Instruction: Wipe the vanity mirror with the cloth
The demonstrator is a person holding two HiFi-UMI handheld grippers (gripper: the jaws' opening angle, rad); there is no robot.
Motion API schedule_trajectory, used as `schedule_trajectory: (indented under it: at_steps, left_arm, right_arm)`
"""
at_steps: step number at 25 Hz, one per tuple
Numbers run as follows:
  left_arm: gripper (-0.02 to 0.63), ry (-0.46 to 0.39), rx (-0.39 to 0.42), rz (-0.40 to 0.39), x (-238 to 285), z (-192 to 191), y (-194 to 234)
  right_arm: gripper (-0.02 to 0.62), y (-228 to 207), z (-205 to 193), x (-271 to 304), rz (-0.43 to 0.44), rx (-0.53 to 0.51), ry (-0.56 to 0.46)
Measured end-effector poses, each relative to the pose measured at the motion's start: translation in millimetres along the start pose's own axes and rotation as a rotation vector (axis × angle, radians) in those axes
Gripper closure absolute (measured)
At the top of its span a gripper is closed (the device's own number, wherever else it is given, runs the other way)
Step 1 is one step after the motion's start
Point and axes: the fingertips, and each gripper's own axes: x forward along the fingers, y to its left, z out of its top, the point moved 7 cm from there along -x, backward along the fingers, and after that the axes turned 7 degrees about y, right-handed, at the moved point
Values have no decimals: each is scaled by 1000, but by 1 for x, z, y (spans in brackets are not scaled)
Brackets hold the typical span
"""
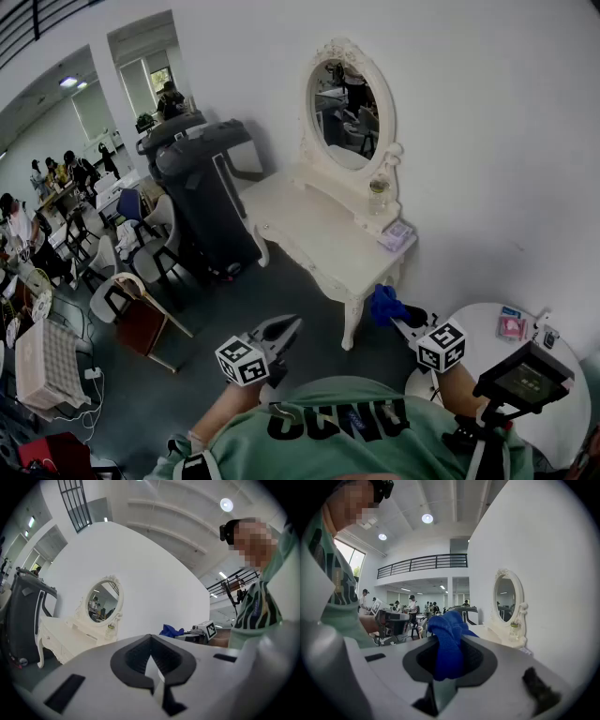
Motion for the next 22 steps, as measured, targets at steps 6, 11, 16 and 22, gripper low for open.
schedule_trajectory:
  at_steps: [6,11,16,22]
  left_arm:
    - [600,0,-1,-5,2,0,1]
    - [600,-7,5,-4,8,-1,2]
    - [600,-4,7,0,27,4,-5]
    - [600,-4,14,2,55,5,-15]
  right_arm:
    - [522,-1,0,1,2,-2,-2]
    - [522,-4,-1,-1,51,23,-22]
    - [520,-20,0,-10,75,37,-39]
    - [520,-42,-5,-26,88,31,-46]
